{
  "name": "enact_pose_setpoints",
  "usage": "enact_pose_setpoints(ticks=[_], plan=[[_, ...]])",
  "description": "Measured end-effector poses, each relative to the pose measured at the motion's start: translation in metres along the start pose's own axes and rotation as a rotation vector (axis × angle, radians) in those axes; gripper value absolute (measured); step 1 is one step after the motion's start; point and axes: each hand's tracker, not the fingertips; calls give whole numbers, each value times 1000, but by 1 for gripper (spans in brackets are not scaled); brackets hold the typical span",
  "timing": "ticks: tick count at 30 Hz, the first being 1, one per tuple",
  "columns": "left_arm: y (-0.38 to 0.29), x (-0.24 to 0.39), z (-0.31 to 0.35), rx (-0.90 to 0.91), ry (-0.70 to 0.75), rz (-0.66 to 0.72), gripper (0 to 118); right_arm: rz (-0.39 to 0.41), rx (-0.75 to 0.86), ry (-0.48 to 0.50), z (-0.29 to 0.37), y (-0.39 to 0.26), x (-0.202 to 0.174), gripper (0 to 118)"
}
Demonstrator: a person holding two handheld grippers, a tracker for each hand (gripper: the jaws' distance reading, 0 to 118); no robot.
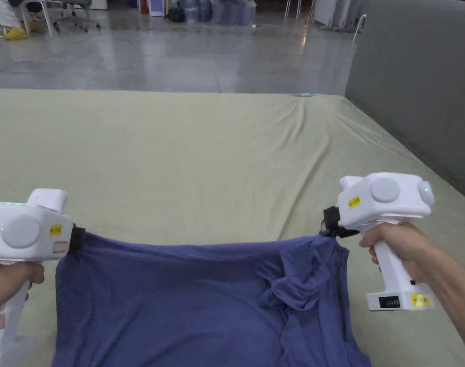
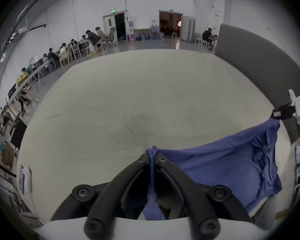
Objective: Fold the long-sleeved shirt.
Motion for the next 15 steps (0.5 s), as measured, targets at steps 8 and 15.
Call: enact_pose_setpoints(ticks=[8, 15], plan=[[-70, -17, 80, 34, -13, 1, 0, 53, 91, 63, 100, -84, -10, 1], [-153, -14, 97, -114, -84, -32, 0, 163, -29, 97, 124, -186, -12, 1]])
